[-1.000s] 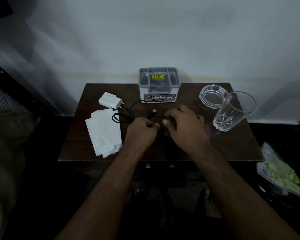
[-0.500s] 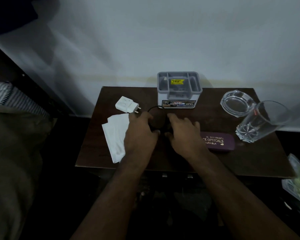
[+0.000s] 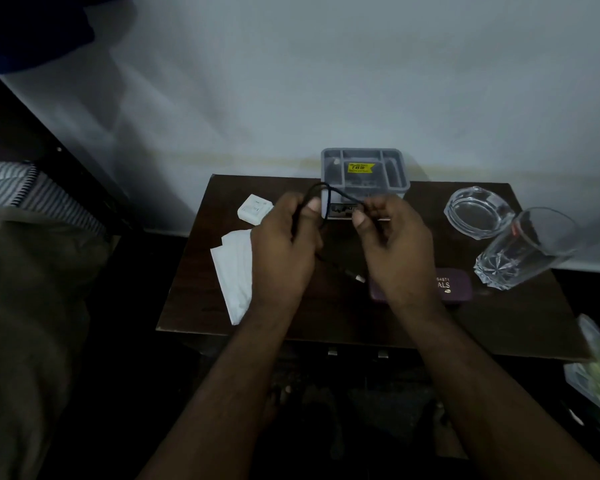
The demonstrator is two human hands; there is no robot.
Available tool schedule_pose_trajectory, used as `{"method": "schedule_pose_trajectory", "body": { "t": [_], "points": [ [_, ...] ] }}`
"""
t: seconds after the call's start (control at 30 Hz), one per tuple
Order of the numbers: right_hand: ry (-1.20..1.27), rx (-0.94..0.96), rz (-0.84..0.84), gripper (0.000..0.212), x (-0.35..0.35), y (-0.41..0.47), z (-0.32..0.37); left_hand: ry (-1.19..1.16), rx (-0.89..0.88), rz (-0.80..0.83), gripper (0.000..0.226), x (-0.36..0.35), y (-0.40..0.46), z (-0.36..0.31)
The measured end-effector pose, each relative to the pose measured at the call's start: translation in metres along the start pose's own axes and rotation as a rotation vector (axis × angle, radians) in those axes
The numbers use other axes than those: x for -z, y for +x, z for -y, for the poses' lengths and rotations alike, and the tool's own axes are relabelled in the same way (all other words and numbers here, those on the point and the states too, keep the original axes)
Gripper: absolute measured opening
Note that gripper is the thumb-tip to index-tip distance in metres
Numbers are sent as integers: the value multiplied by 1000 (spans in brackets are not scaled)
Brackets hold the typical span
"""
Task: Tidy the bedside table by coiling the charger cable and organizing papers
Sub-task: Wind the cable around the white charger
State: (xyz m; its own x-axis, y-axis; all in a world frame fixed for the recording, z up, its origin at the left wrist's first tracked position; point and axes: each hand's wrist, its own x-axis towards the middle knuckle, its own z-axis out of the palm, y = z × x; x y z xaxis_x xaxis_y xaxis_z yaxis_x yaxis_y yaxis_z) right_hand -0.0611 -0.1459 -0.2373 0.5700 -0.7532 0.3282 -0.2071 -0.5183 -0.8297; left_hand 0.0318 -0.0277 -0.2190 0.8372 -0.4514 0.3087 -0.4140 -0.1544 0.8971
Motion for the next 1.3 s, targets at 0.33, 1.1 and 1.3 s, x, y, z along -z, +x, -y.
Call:
{"method": "schedule_pose_trajectory", "body": {
  "t": [0.33,1.1,1.3],
  "points": [
    [440,-134,474,30,-6,-26,33,-621,477,6,34,11,-4,-15],
    [458,-229,143,13,-13,-4,27,-577,643,-107,27,14,12,1],
    [333,-143,281,19,-14,-13,32,-780,558,-53,9,14,14,-1]
  ]
}}
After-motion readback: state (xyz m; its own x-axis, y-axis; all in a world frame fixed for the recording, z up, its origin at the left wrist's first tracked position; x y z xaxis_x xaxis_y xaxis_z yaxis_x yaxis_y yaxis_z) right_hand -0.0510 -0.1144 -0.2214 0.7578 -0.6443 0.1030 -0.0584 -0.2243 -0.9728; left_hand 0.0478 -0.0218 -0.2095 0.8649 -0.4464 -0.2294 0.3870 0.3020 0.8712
